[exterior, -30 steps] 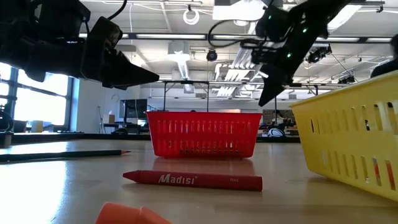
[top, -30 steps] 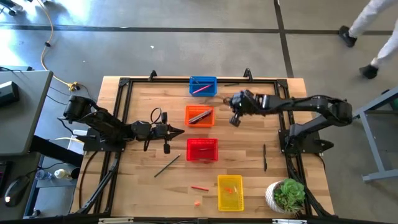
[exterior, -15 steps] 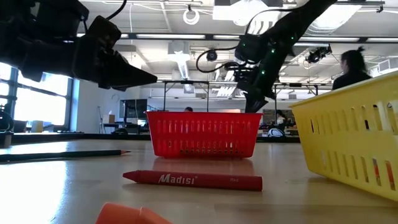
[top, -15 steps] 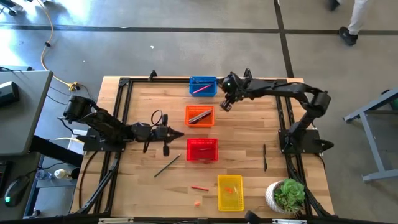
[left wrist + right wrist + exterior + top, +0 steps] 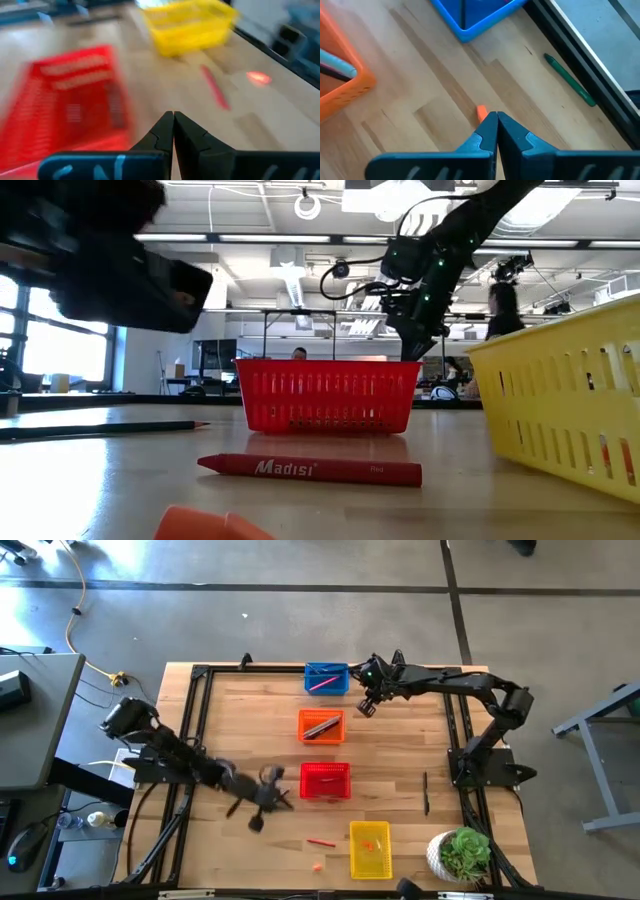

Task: Sort crayons/erasers/pens/pencils in bins
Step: Put the orange eraser into the yellow bin

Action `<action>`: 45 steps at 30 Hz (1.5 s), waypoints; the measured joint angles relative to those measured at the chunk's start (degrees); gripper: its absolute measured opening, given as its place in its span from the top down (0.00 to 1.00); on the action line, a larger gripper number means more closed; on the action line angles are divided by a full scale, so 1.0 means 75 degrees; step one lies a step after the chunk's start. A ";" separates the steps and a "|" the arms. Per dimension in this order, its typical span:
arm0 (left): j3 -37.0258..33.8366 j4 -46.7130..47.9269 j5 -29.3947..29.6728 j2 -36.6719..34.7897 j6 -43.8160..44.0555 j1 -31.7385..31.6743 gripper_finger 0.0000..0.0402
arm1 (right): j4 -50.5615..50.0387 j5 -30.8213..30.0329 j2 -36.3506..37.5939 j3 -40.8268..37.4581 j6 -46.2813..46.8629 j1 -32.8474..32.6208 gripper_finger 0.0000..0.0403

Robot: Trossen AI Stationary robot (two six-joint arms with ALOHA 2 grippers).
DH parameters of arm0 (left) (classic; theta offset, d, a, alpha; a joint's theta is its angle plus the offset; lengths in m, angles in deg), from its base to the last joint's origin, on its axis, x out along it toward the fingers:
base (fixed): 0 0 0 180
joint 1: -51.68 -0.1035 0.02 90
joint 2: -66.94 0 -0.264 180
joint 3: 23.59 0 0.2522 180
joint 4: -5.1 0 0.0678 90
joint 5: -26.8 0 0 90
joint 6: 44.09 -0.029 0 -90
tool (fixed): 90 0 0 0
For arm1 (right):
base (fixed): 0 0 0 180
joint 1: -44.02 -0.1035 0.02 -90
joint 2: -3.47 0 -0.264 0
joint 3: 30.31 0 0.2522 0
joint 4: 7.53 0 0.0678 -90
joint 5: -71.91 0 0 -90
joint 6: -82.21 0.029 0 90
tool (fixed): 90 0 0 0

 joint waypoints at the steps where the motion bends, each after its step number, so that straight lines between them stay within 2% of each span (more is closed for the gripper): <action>1: 0.0273 0.0326 0.0111 0.0148 -0.0004 0.0271 0.99 | -0.0002 0.0015 0.0003 0.0000 -0.0043 -0.0001 1.00; 6: 0.1528 0.0941 0.0206 0.1089 0.0071 0.1114 0.92 | -0.0138 0.0520 0.0006 -0.0001 -0.0744 -0.0061 1.00; 12: 0.2590 0.1414 0.0507 0.2175 0.0252 0.1225 0.81 | -0.0030 0.0695 0.0015 -0.0477 -0.1452 0.0032 1.00; 17: 0.2855 0.1437 0.0474 0.2456 -0.0229 0.1220 0.75 | 0.0674 0.0718 0.0012 -0.0848 -0.1541 0.0294 1.00; 21: 0.2847 0.1458 0.0448 0.2388 -0.0257 0.1196 0.73 | 0.1077 0.0924 -0.0033 -0.0861 -0.1481 0.0400 0.94; 29: 0.2848 0.1681 0.0240 0.2346 -0.0495 0.1126 0.80 | 0.1283 0.1270 -0.0504 -0.0858 -0.1459 0.0686 0.68; 34: 0.2748 0.1602 0.0261 0.2346 -0.0444 0.0912 0.89 | 0.1445 0.1139 -0.0982 -0.0860 -0.1629 0.0825 0.60; 39: 0.2250 0.1031 0.0570 0.2144 -0.0255 0.0744 0.97 | 0.1708 0.1157 -0.1223 -0.0857 -0.1724 0.0836 0.60; 45: 0.1332 -0.0207 0.0814 0.1861 0.0058 0.0697 0.99 | 0.1794 0.1170 -0.1274 -0.0845 -0.1790 0.0828 0.74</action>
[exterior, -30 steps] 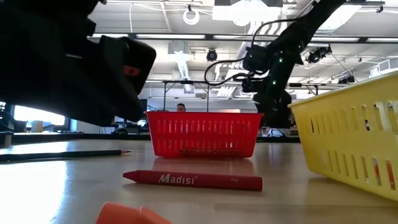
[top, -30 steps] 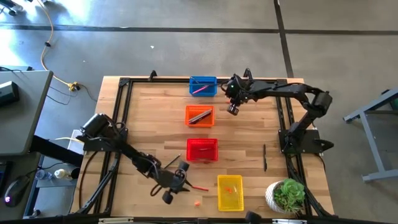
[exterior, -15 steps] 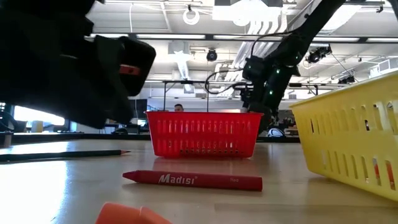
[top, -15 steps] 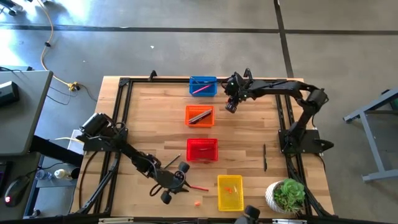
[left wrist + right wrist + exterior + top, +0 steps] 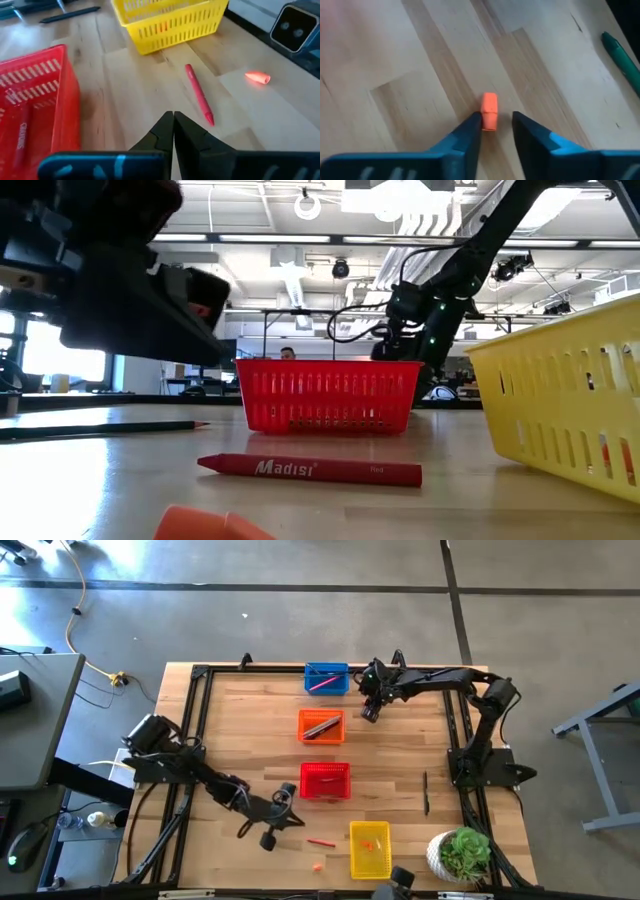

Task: Sort crayons/erasers/pens/pencils in bins
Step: Put the orange eraser into the yellow bin

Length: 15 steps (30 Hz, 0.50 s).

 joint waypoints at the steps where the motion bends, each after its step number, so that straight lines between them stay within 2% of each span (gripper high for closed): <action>1: -0.0139 -0.0128 0.0119 -0.0033 0.0086 0.0011 0.99 | 0.0006 0.0011 -0.0003 0.0000 -0.0011 0.0000 0.77; 7: -0.0701 -0.0606 0.1127 -0.0069 0.0350 0.0042 1.00 | -0.0055 -0.0089 0.0086 -0.0010 -0.0032 -0.0073 0.97; 15: -0.0941 -0.0661 0.2264 -0.0069 0.0560 0.0014 1.00 | -0.1255 -0.0907 0.1132 -0.0015 0.0341 -0.1023 0.96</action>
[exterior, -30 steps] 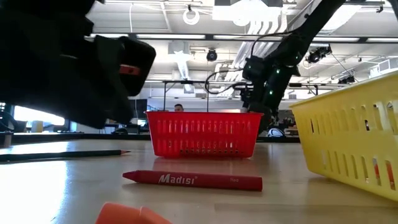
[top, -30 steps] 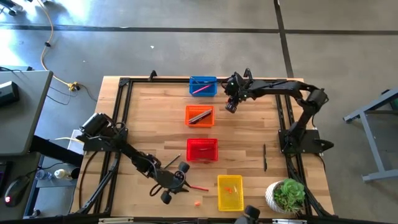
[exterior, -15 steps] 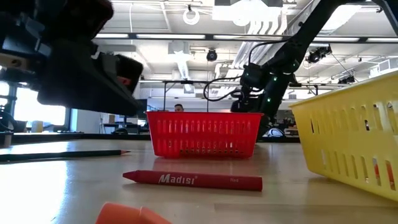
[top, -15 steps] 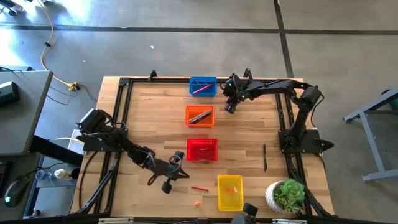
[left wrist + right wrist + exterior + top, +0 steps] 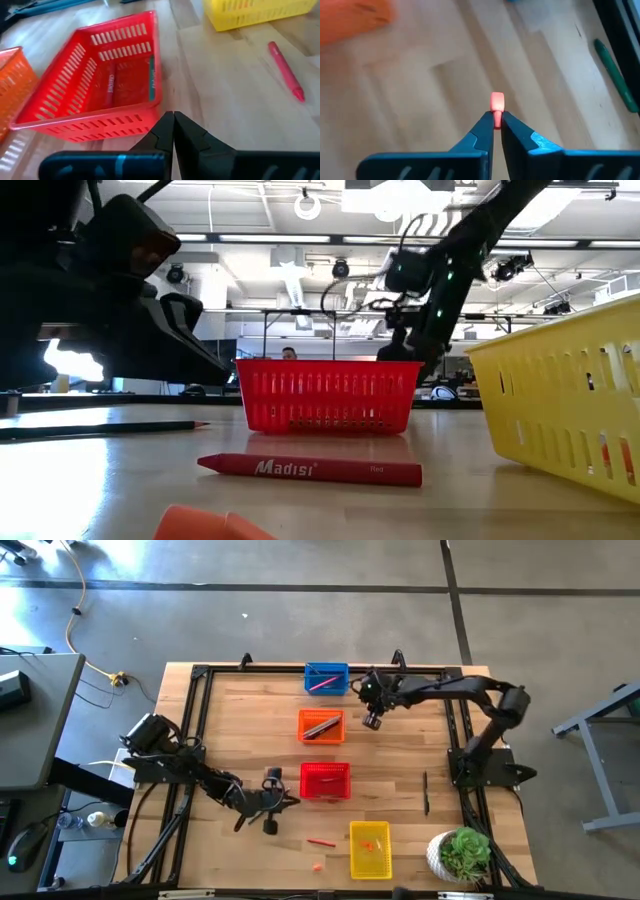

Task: Sort crayons/erasers/pens/pencils in bins
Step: Put the orange eraser into the yellow bin

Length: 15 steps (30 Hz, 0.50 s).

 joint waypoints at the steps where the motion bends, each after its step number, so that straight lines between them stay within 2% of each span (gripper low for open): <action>1: 0.0000 -0.0008 0.0000 0.0000 0.0004 -0.0015 1.00 | -0.0172 -0.0071 0.0160 0.0000 0.0140 -0.0173 0.96; 6: 0.0000 -0.0006 -0.0012 0.0000 0.0004 -0.0025 1.00 | -0.1217 -0.0643 0.0976 0.0000 0.1041 -0.1396 0.98; 10: 0.0000 -0.0006 -0.0021 0.0003 -0.0010 -0.0028 1.00 | -0.1724 -0.1202 0.1504 0.0000 0.1750 -0.2746 0.98; 15: 0.0000 -0.0006 -0.0039 0.0006 -0.0052 -0.0028 1.00 | -0.1821 -0.1358 0.1829 0.0000 0.2856 -0.4572 0.98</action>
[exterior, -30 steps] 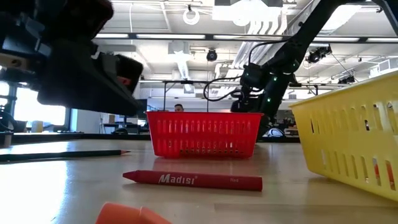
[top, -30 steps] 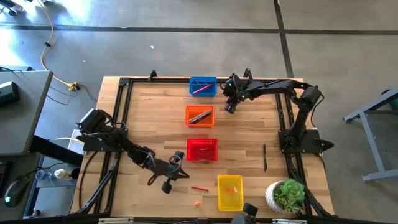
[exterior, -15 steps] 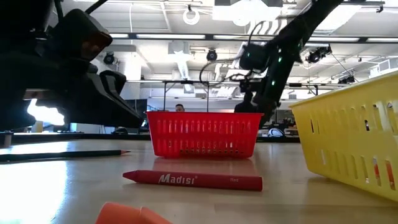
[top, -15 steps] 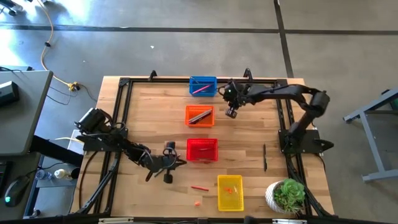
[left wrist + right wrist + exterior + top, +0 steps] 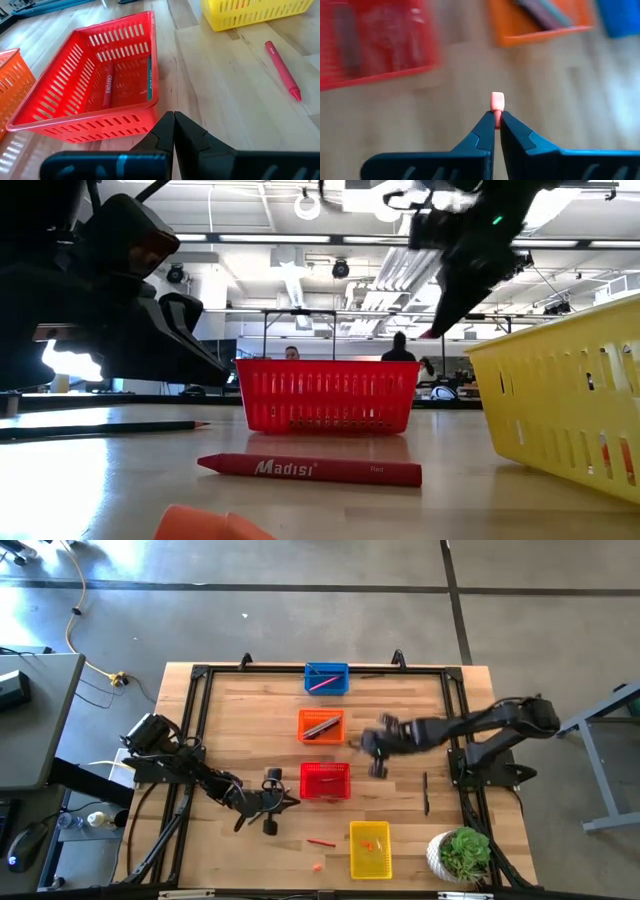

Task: Sort crayons/erasers/pens/pencils in bins
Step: Put the orange eraser into the yellow bin

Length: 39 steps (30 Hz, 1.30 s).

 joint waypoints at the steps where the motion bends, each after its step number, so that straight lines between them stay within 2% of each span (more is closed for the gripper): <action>1: 0.0000 0.0000 0.0000 0.0000 0.0000 0.0000 1.00 | -0.0002 -0.0008 0.0012 0.0000 0.0221 -0.0354 0.98; 9: 0.0001 0.0000 0.0000 0.0003 -0.0003 0.0000 1.00 | -0.0070 -0.0417 -0.0288 0.0348 0.1919 -0.2752 0.98; 15: 0.0006 -0.0017 -0.0001 0.0006 -0.0003 0.0000 1.00 | -0.0170 -0.0297 -0.1153 0.1402 0.2439 -0.3753 0.98; 21: 0.0006 -0.0031 -0.0261 0.0006 -0.0089 0.0001 1.00 | -0.0748 0.0440 -0.2520 0.2460 0.2543 -0.4202 0.98; 26: 0.0006 -0.0033 -0.0283 0.0006 -0.0158 0.0003 1.00 | -0.1279 0.0609 -0.3304 0.3125 0.2667 -0.4439 0.98; 39: 0.0006 -0.0032 -0.0283 0.0006 -0.0239 0.0006 0.99 | -0.0879 0.0757 -0.3488 0.2783 0.3056 -0.4523 0.97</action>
